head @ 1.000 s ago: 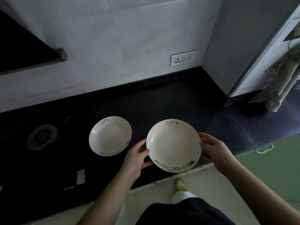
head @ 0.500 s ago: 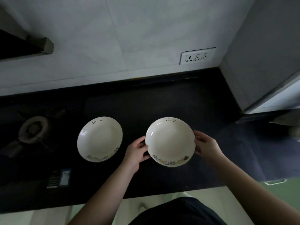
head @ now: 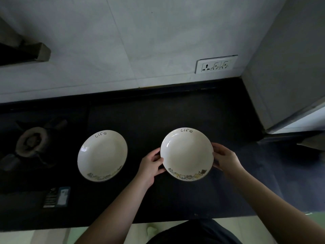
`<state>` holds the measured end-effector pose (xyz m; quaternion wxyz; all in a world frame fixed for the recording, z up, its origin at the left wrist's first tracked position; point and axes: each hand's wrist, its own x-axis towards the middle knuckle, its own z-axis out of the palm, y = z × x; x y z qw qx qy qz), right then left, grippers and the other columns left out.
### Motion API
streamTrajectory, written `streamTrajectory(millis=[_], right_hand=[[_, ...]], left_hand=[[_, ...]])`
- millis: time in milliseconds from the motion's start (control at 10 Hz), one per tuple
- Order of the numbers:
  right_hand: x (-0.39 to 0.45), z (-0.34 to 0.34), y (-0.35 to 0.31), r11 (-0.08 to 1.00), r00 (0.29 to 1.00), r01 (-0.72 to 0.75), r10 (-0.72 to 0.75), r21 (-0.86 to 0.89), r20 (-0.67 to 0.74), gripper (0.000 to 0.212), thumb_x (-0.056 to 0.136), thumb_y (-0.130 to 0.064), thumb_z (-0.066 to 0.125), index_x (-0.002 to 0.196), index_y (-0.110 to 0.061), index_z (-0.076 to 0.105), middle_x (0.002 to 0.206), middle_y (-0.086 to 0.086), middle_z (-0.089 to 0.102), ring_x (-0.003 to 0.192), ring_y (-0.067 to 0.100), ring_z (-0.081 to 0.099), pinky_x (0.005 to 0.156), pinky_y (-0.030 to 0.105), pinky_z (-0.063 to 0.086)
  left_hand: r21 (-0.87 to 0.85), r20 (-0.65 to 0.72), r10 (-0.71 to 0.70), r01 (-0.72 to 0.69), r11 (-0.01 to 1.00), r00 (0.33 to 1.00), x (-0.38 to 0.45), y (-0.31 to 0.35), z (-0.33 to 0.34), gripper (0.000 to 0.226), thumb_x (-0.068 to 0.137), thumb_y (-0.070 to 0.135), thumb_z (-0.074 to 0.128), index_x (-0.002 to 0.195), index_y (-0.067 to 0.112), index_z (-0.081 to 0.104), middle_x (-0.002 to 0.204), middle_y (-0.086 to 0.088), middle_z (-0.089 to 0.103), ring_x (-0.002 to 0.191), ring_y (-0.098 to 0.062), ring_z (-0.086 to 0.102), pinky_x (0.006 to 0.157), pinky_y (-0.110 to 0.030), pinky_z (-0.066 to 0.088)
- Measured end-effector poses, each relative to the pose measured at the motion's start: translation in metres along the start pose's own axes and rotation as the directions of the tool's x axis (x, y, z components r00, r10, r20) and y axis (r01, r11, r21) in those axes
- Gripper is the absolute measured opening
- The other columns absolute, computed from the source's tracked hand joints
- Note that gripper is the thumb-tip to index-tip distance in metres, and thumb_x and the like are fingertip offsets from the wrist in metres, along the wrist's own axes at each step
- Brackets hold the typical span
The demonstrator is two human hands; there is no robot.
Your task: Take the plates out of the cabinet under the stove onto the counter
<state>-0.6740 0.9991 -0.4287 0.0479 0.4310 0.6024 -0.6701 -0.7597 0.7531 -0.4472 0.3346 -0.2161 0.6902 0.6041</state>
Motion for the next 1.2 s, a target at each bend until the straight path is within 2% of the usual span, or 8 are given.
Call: streamTrajectory(millis=[200, 500, 700, 800, 900, 1000, 1100, 1200], right_hand=[[0.007, -0.004, -0.001, 1.000, 1.000, 0.006, -0.006, -0.006, 0.020, 0.033, 0.093, -0.004, 0.056, 0.101, -0.034, 0.068, 0.104, -0.008, 0.073, 0.094, 0.015, 0.070, 0.062, 0.027, 0.059], [0.014, -0.006, -0.001, 0.999, 0.999, 0.021, -0.022, 0.024, 0.036, 0.032, 0.094, -0.010, 0.057, 0.100, -0.038, 0.071, 0.096, -0.015, 0.074, 0.088, 0.007, 0.071, 0.059, 0.020, 0.057], [0.017, -0.004, -0.005, 0.998, 0.998, 0.048, -0.049, 0.031, 0.038, 0.035, 0.095, -0.013, 0.056, 0.091, -0.046, 0.071, 0.094, -0.015, 0.074, 0.086, 0.005, 0.071, 0.061, 0.021, 0.057], [0.020, -0.002, -0.005, 0.997, 0.996, 0.079, -0.080, 0.018, 0.032, 0.038, 0.095, -0.014, 0.054, 0.089, -0.049, 0.070, 0.096, -0.013, 0.073, 0.087, 0.006, 0.070, 0.065, 0.024, 0.057], [0.025, -0.002, -0.002, 0.995, 0.995, 0.100, -0.100, 0.007, 0.021, 0.034, 0.095, -0.016, 0.055, 0.095, -0.047, 0.068, 0.099, -0.012, 0.072, 0.091, 0.008, 0.069, 0.068, 0.026, 0.058], [0.026, -0.002, 0.000, 0.994, 0.994, 0.113, -0.113, -0.013, 0.010, 0.027, 0.096, -0.019, 0.055, 0.107, -0.042, 0.067, 0.104, -0.011, 0.070, 0.092, 0.008, 0.068, 0.065, 0.023, 0.056], [0.029, -0.004, 0.000, 0.986, 0.992, 0.128, -0.129, -0.104, -0.002, 0.029, 0.096, -0.020, 0.056, 0.119, -0.036, 0.062, 0.107, -0.011, 0.067, 0.093, 0.009, 0.065, 0.067, 0.023, 0.052], [0.022, -0.009, -0.003, 0.968, 0.980, 0.149, -0.172, -0.202, -0.103, 0.036, 0.097, -0.027, 0.052, 0.133, -0.032, 0.052, 0.098, -0.012, 0.061, 0.083, 0.010, 0.061, 0.063, 0.025, 0.048]], left_hand=[[-0.029, 0.000, 0.002, -0.002, 1.000, 1.000, 0.004, 0.001, 0.003, 0.048, 0.093, 0.005, 0.063, 0.131, 0.033, 0.057, 0.111, 0.008, 0.057, 0.103, -0.014, 0.062, 0.068, -0.033, 0.061], [-0.040, -0.009, 0.027, -0.027, 0.999, 1.000, 0.010, 0.003, 0.007, 0.045, 0.093, 0.005, 0.064, 0.122, 0.038, 0.061, 0.105, 0.013, 0.058, 0.096, -0.008, 0.061, 0.064, -0.030, 0.060], [-0.007, -0.065, 0.036, -0.037, 0.999, 0.997, 0.013, 0.007, 0.011, 0.046, 0.092, 0.006, 0.064, 0.130, 0.032, 0.057, 0.106, 0.011, 0.055, 0.098, -0.011, 0.060, 0.062, -0.028, 0.060], [-0.016, -0.106, 0.042, -0.044, 0.999, 0.993, 0.014, 0.007, 0.016, 0.042, 0.093, 0.006, 0.063, 0.129, 0.027, 0.059, 0.107, 0.010, 0.057, 0.092, -0.009, 0.060, 0.059, -0.025, 0.059], [-0.022, -0.126, 0.054, -0.057, 0.998, 0.991, 0.014, 0.007, 0.017, 0.039, 0.093, 0.006, 0.063, 0.127, 0.026, 0.061, 0.115, 0.005, 0.060, 0.098, -0.012, 0.061, 0.060, -0.025, 0.059], [0.012, -0.131, 0.067, -0.066, 0.998, 0.989, 0.010, 0.011, 0.019, 0.041, 0.093, 0.006, 0.063, 0.130, 0.023, 0.059, 0.112, 0.006, 0.058, 0.097, -0.013, 0.061, 0.059, -0.024, 0.060], [0.090, -0.143, 0.075, -0.062, 0.994, 0.987, 0.006, 0.016, 0.019, 0.043, 0.093, 0.011, 0.065, 0.133, 0.021, 0.055, 0.117, 0.003, 0.058, 0.099, -0.015, 0.062, 0.060, -0.025, 0.060], [0.261, -0.169, 0.108, -0.061, 0.963, 0.980, -0.003, 0.025, 0.010, 0.043, 0.092, 0.023, 0.066, 0.133, 0.022, 0.054, 0.112, 0.003, 0.062, 0.095, -0.014, 0.066, 0.060, -0.026, 0.061]])
